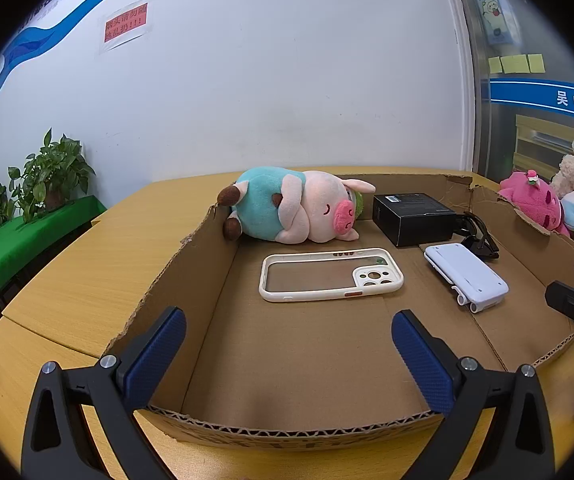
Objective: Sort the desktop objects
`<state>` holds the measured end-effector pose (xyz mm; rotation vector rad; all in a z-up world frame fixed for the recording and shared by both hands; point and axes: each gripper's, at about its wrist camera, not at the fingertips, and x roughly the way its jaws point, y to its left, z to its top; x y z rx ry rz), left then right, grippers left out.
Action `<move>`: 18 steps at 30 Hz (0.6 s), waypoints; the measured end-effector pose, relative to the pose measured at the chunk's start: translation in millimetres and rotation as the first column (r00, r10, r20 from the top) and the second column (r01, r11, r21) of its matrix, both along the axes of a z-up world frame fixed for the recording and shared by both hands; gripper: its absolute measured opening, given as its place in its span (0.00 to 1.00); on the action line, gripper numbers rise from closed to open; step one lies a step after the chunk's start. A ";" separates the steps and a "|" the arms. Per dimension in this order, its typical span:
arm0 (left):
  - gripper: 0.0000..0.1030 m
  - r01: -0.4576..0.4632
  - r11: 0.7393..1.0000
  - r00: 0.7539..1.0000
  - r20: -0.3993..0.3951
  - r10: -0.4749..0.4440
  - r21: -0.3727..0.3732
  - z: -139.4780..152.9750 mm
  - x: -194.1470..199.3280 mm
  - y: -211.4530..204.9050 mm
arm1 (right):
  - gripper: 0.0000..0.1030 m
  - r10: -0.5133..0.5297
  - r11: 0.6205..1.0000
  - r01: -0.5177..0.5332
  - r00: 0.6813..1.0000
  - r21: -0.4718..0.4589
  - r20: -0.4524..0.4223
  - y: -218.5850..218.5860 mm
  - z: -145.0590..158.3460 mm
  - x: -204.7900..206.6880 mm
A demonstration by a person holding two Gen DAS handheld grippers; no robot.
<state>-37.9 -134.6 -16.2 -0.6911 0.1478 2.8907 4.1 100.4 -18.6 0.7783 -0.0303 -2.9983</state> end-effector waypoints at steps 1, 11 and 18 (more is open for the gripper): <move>0.99 0.000 1.000 1.000 0.000 0.000 0.000 0.2 0.2 -0.1 | 1.00 0.000 1.000 0.000 1.000 0.000 0.000 -0.1 -0.1 0.0; 0.99 -0.001 1.000 1.000 0.000 0.001 0.001 0.3 0.6 0.1 | 1.00 -0.004 1.000 0.004 1.000 -0.002 0.001 0.3 0.0 0.4; 0.99 -0.001 1.000 1.000 0.000 0.001 0.000 0.6 0.4 0.1 | 1.00 -0.003 1.000 0.003 1.000 -0.001 0.000 0.4 -0.1 0.3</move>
